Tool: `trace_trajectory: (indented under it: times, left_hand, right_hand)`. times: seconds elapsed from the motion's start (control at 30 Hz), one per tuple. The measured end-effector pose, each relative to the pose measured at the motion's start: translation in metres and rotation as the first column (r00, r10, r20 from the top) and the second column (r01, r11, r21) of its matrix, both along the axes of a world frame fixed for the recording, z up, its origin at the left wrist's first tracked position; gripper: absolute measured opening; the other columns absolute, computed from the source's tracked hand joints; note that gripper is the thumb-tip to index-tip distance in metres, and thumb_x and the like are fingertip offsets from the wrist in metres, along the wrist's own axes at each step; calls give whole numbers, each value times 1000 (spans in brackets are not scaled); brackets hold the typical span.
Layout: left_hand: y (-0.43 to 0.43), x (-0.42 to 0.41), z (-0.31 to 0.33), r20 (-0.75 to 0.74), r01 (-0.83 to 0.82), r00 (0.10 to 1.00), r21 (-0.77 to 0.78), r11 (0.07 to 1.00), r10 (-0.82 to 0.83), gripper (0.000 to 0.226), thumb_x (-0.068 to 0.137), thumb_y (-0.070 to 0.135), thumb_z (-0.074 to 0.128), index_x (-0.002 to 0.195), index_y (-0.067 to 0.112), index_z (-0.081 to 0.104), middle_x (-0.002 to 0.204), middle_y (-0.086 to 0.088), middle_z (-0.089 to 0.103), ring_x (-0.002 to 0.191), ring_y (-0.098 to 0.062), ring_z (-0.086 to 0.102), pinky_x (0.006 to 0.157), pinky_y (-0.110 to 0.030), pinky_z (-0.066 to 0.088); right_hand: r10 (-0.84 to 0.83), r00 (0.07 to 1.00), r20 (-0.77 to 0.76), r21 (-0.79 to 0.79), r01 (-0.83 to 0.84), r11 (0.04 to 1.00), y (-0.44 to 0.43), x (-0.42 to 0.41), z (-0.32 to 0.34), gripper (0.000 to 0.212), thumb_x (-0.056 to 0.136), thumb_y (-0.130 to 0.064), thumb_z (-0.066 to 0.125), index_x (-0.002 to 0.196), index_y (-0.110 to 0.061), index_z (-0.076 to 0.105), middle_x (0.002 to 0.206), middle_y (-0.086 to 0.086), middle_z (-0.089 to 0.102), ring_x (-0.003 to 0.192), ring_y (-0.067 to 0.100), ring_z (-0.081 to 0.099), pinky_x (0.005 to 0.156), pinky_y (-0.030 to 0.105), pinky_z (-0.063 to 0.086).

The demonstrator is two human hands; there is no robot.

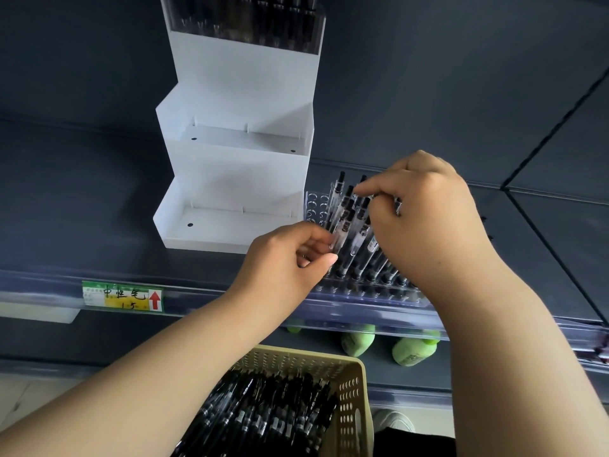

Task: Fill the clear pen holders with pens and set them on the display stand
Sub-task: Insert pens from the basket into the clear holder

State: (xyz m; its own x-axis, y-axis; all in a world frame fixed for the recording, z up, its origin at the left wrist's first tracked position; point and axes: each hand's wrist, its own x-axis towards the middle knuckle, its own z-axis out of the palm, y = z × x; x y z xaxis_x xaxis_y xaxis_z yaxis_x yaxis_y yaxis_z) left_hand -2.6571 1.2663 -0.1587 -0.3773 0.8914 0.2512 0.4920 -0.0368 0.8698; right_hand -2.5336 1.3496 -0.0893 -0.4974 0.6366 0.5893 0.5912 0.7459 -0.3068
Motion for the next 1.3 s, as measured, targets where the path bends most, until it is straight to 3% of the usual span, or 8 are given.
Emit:
trace_trajectory:
  times: [0.33, 0.43, 0.5, 0.6, 0.8, 1.03, 1.17, 1.3]
  left_hand:
    - [-15, -12, 3, -107, -32, 994, 21, 999, 34, 20, 79, 16, 73, 98, 21, 68, 84, 16, 64, 80, 1, 58, 72, -8, 47]
    - [-34, -17, 1, -288, -37, 957, 12, 999, 39, 24, 81, 20, 70, 105, 20, 67, 91, 13, 64, 81, 3, 58, 78, -17, 49]
    - [-49, -18, 1, -452, -21, 892, -51, 998, -5, 28, 85, 23, 66, 113, 21, 64, 103, 7, 63, 91, -8, 59, 81, -30, 51]
    - [-72, -16, 0, -611, -18, 786, -167, 986, -90, 31, 89, 27, 59, 120, 23, 59, 117, 6, 60, 103, -18, 57, 83, -34, 49]
    - [-127, -9, -33, -538, -112, 836, -360, 926, -108, 31, 90, 27, 57, 121, 28, 57, 122, 10, 56, 109, -15, 54, 85, -32, 47]
    - [-164, -14, -83, -427, -217, 901, -588, 779, -71, 30, 91, 22, 55, 121, 26, 56, 123, 7, 56, 105, -16, 56, 89, -33, 49]
    - [-173, -30, -96, -457, -341, 890, -663, 666, 1, 31, 89, 12, 52, 116, 25, 59, 119, 1, 56, 101, -21, 56, 84, -32, 50]
    - [-170, -42, -101, -567, -436, 819, -712, 551, -85, 35, 88, 5, 48, 117, 23, 58, 117, -1, 54, 100, -23, 55, 82, -31, 48]
  right_hand:
    - [30, 999, -17, 57, -29, 998, -19, 2, 5, 37, 78, -11, 41, 90, -12, 76, 86, 9, 61, 87, 33, 55, 72, 32, 46]
    - [77, 997, 6, 81, -78, 994, -43, 4, -6, 38, 79, -11, 38, 90, -8, 75, 84, 9, 60, 84, 32, 56, 71, 36, 49]
    - [150, 987, 62, 49, -153, 987, -64, 6, -20, 43, 79, -15, 34, 90, -8, 74, 83, 7, 58, 80, 30, 55, 66, 37, 51]
    - [217, 955, 202, -59, -210, 976, -95, 10, -45, 40, 76, -14, 37, 89, -9, 74, 83, 8, 58, 76, 30, 56, 60, 41, 53]
    - [264, 866, 424, -442, -56, 895, -142, 24, -89, 34, 91, -17, 43, 117, -19, 64, 117, 4, 50, 109, 24, 49, 89, 37, 47]
    - [260, 779, 570, -632, 213, 745, -156, 22, -142, 36, 93, -18, 44, 125, -23, 57, 135, 6, 42, 117, 26, 49, 104, 34, 40]
    - [280, 761, 586, -686, 281, 671, -166, 13, -174, 36, 92, -14, 46, 125, -23, 57, 135, 6, 39, 113, 27, 53, 102, 37, 42]
    - [311, 777, 547, -716, 241, 656, -172, -7, -192, 35, 93, -13, 45, 124, -21, 58, 134, 6, 41, 108, 27, 56, 96, 34, 47]
